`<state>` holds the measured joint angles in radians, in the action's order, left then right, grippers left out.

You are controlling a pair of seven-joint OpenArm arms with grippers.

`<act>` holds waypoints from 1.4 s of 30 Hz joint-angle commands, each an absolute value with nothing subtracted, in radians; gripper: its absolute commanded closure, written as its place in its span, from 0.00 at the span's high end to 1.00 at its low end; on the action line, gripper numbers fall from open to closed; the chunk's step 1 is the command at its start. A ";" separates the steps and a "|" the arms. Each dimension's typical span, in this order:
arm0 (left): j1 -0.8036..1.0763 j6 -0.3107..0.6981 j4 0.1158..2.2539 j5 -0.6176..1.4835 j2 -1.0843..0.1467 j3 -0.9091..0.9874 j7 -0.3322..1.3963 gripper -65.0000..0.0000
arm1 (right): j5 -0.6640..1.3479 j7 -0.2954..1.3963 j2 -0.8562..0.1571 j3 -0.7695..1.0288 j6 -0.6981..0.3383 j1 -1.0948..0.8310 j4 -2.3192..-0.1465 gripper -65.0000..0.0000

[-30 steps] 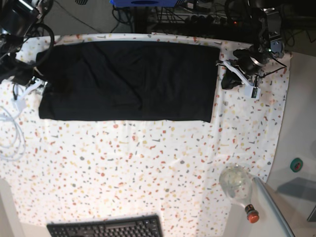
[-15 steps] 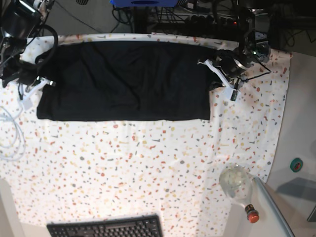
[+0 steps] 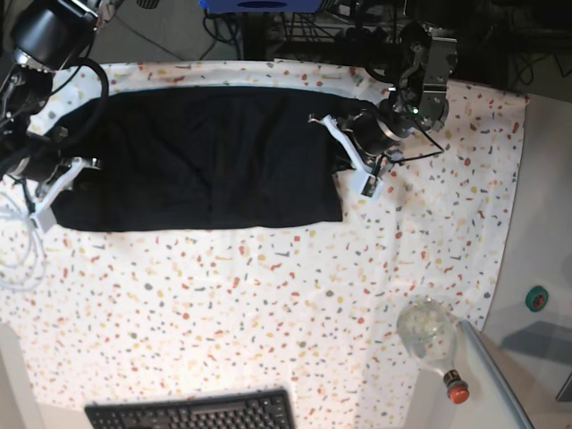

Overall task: Layout the t-shirt on the table in an organized manner, then fold the t-shirt properly
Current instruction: 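Grasp the shirt ends with both grippers and pull them inward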

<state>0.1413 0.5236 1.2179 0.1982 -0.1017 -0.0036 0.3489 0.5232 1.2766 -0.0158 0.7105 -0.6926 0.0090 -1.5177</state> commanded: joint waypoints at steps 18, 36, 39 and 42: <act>0.131 0.533 1.222 0.191 -0.074 -0.059 0.367 0.00 | 0.555 1.259 0.107 0.308 -0.596 -0.058 -1.742 0.00; 0.139 0.533 1.231 0.191 -0.120 -0.047 0.367 0.00 | 0.507 1.138 -0.021 0.110 -0.430 -0.081 -1.845 0.00; 0.140 0.533 1.231 0.193 -0.150 -0.047 0.367 0.00 | 0.493 1.125 -0.102 0.194 -0.430 -0.036 -1.808 0.00; 0.140 0.533 1.231 0.193 -0.160 -0.047 0.367 0.00 | 0.493 1.125 -0.157 0.231 -0.430 -0.012 -1.765 0.00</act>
